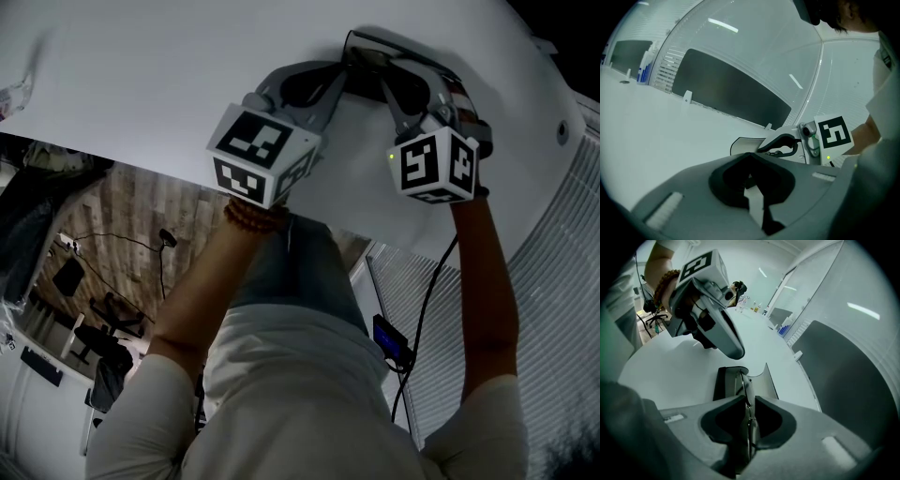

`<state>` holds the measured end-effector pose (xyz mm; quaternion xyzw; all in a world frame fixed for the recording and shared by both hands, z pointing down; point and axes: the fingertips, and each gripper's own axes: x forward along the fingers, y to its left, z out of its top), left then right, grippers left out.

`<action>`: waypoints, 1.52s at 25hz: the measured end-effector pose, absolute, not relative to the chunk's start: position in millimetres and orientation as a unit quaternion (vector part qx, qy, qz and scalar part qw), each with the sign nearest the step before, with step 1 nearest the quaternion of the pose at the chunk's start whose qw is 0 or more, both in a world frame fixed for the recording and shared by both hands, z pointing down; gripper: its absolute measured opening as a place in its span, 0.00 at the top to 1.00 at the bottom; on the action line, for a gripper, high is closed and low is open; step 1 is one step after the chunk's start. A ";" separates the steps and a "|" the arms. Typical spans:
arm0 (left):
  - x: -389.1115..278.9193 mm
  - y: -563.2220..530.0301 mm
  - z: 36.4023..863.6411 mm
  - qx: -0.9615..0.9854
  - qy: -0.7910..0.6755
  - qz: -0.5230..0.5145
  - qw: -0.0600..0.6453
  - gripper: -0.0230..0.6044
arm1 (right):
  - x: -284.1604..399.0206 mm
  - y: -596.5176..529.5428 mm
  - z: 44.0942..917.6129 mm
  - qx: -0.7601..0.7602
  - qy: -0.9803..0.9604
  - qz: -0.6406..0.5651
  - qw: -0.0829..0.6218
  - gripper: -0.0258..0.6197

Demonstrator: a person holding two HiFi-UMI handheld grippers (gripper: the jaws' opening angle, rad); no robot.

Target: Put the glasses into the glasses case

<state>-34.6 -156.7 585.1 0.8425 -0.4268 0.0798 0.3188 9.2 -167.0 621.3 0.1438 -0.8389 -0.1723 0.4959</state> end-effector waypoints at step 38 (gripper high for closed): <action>19.5 -80.6 311.9 0.920 -0.344 -0.006 0.189 0.96 | 82.6 -92.2 302.0 0.420 -0.891 -0.012 0.171 0.96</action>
